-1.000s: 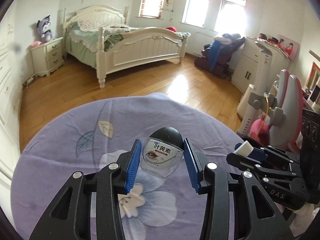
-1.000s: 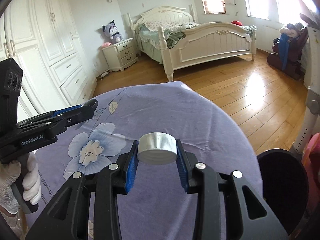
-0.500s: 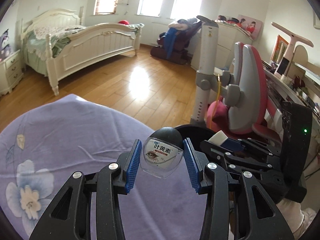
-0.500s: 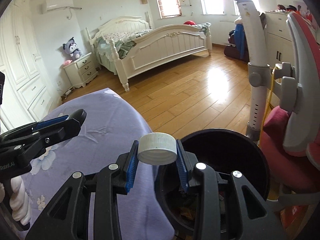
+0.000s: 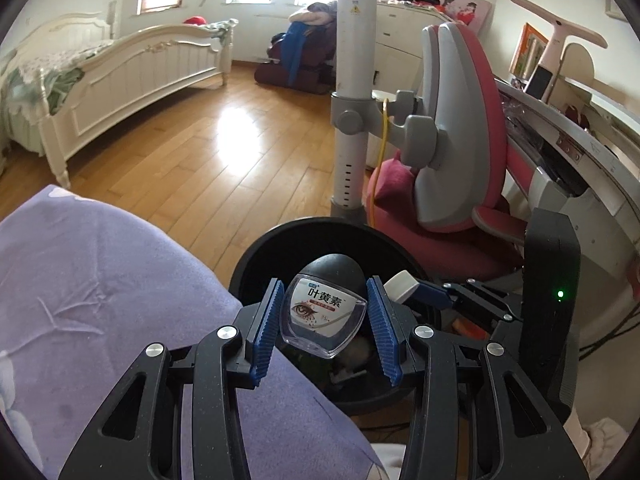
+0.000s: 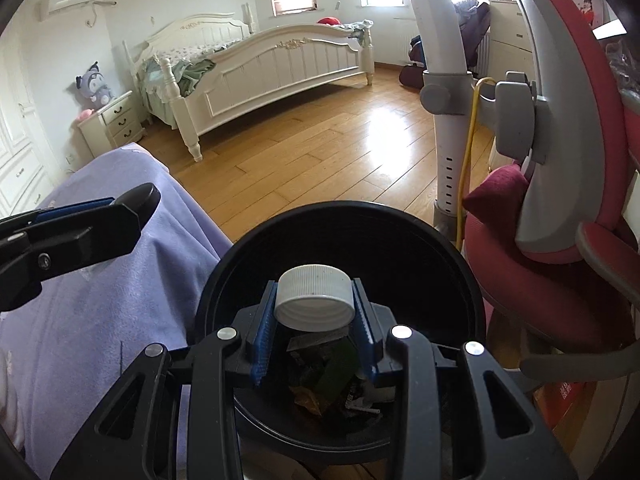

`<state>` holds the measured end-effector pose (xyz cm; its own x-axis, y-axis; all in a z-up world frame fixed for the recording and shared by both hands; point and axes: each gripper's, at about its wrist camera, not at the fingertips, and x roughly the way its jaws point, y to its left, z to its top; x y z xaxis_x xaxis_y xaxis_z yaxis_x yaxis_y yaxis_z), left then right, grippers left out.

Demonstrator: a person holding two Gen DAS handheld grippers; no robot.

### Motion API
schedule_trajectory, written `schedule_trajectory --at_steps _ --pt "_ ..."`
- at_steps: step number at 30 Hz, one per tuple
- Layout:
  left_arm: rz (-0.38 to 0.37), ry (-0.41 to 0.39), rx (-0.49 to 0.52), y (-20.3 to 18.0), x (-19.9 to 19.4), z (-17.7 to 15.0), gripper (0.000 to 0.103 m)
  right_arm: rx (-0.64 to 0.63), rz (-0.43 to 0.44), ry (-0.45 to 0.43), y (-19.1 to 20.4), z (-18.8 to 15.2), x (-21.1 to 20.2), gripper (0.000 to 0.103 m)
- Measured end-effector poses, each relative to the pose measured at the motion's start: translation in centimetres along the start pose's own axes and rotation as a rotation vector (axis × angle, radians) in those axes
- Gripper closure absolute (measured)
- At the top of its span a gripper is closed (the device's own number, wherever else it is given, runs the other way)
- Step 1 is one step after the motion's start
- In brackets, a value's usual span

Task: Collect trash
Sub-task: 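Carry the eye-drop bottle and white cap to the bin and open both tools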

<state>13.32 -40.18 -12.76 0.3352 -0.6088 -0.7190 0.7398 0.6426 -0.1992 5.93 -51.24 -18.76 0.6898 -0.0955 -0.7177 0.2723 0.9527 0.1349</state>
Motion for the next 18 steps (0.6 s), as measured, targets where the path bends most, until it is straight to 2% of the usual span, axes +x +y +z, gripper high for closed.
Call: schedule_trajectory --at_steps 18 --pt "0.007 0.054 0.046 -0.9 2.8 0.7 0.059 0.043 -0.020 0.043 -2.0 -0.8 2.1 0.067"
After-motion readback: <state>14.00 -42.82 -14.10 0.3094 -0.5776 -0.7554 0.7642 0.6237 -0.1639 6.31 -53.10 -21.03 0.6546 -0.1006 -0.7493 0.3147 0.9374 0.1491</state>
